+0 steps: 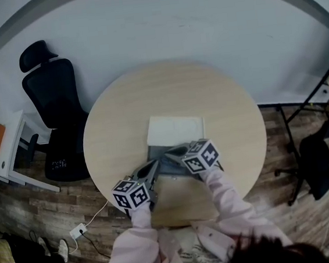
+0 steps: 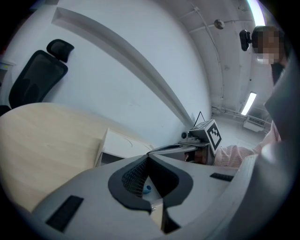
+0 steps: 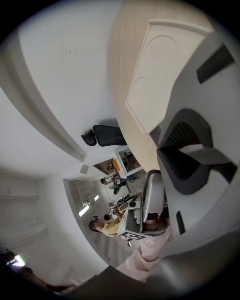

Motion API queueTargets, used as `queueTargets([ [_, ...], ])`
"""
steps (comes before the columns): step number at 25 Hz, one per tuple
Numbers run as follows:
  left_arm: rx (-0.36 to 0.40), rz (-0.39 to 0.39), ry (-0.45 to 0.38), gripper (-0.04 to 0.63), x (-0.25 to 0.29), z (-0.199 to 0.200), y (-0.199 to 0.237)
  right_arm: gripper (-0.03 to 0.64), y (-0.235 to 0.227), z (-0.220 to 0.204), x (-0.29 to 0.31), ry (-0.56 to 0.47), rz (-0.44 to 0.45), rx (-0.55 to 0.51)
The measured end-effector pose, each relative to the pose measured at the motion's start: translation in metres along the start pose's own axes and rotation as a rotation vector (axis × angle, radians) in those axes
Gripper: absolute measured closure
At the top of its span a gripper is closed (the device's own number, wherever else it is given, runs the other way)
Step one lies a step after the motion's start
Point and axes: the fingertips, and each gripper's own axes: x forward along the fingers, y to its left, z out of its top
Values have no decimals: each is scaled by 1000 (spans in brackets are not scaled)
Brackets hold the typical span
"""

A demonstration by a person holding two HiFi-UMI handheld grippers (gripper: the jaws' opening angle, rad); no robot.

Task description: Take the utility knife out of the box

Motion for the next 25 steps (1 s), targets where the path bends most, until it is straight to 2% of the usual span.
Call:
queueTargets([
  [17,-33,-23,35,596,7,-17,2,620,-13,-27,19,137,-75,-78],
  [20,-35,-21,41,595,8,-19,3,591,-17,-31,20,153,-92,-78],
  [25,-41,-20,48,595,10,-23,5,583,-25,-39,22,187,-120,-92],
])
